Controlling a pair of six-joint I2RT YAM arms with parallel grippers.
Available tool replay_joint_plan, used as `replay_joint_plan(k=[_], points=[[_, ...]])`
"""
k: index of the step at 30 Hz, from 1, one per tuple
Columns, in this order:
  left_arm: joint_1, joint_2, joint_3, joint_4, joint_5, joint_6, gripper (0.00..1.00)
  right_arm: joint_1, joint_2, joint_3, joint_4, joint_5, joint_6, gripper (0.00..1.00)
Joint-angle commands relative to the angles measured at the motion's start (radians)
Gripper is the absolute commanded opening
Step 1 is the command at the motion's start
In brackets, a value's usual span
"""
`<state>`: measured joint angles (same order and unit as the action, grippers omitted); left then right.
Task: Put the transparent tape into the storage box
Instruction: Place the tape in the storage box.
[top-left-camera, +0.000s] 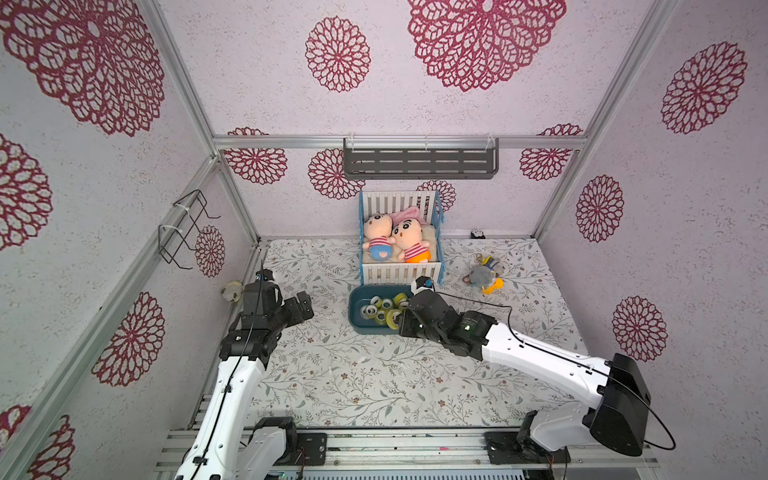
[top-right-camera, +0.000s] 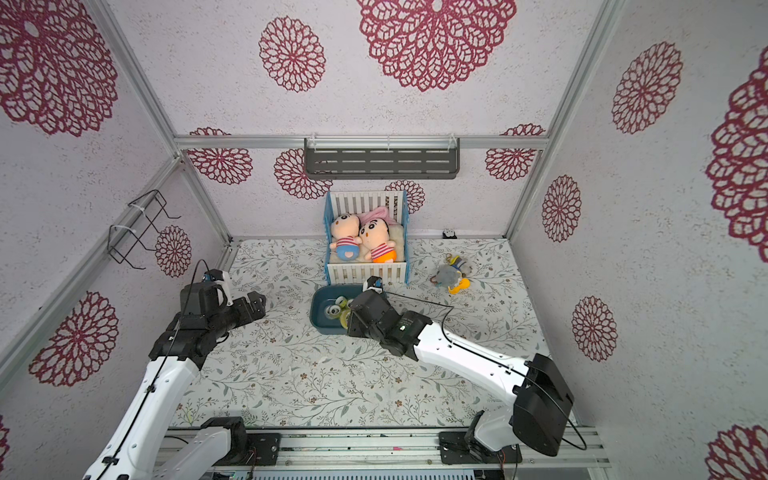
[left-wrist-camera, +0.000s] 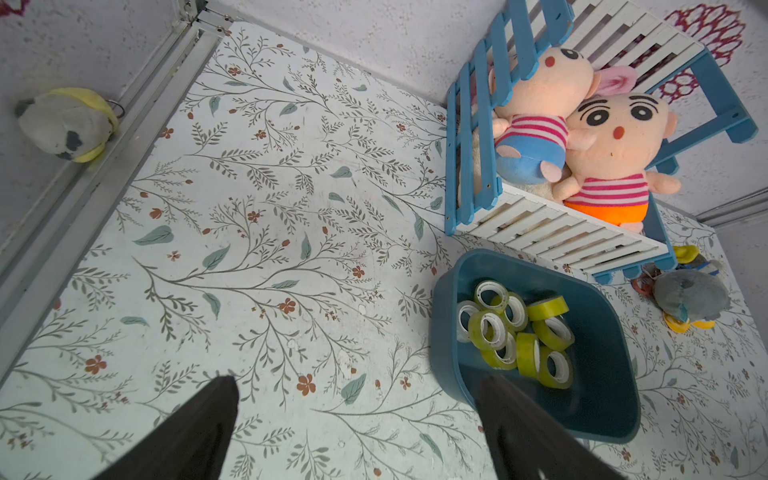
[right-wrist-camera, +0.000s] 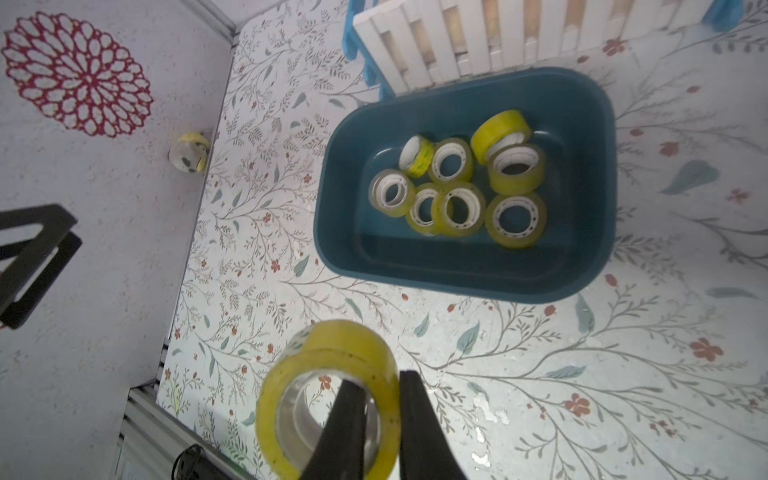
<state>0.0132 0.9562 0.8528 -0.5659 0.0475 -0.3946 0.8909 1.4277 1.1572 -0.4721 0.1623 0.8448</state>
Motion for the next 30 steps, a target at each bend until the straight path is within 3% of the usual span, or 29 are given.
replay_joint_plan(k=[1, 14, 16, 19, 22, 30], points=[[-0.007, 0.007, 0.002, -0.001, -0.005, 0.014, 0.97, -0.044, 0.020, 0.031, 0.041, -0.022, -0.070, 0.00], [-0.024, 0.016, 0.003, -0.009, -0.030, 0.019, 0.97, -0.148, 0.375, 0.224, 0.055, -0.110, -0.173, 0.02], [-0.027, 0.018, 0.003, -0.009, -0.035, 0.021, 0.97, -0.158, 0.414, 0.258, 0.045, -0.110, -0.182, 0.13], [-0.031, 0.024, 0.003, -0.011, -0.038, 0.021, 0.97, -0.166, 0.440, 0.287, 0.032, -0.109, -0.187, 0.43], [-0.035, 0.030, 0.005, -0.014, -0.044, 0.022, 0.97, -0.173, 0.427, 0.287, 0.027, -0.095, -0.191, 0.60], [-0.039, 0.039, 0.002, -0.013, -0.056, 0.029, 0.97, -0.187, 0.253, 0.171, 0.062, 0.003, -0.239, 0.72]])
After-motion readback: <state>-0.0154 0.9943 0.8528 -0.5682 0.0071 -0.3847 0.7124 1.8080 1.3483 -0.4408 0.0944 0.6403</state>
